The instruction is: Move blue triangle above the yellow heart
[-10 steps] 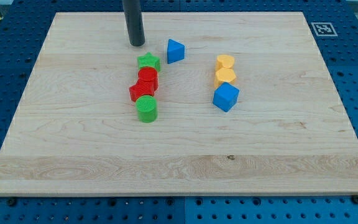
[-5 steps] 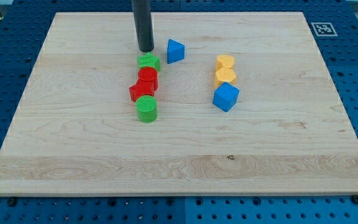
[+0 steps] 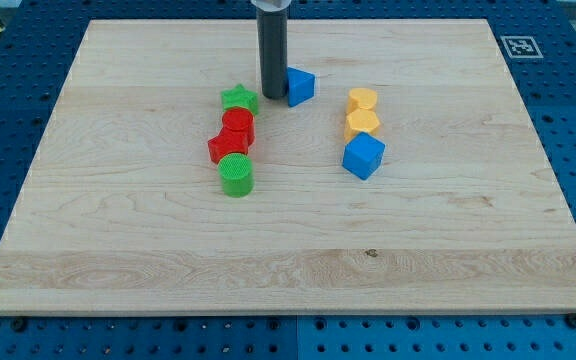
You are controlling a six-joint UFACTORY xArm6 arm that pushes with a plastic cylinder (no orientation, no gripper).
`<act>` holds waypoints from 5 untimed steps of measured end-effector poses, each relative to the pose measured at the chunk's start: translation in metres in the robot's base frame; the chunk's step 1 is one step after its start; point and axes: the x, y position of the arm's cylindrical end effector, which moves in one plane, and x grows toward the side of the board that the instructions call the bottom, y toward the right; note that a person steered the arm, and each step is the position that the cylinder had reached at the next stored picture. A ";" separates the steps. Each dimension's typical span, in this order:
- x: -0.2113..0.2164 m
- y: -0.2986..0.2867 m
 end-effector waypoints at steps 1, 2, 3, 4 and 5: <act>0.000 0.017; 0.000 0.033; -0.010 0.035; -0.025 0.042; -0.028 0.062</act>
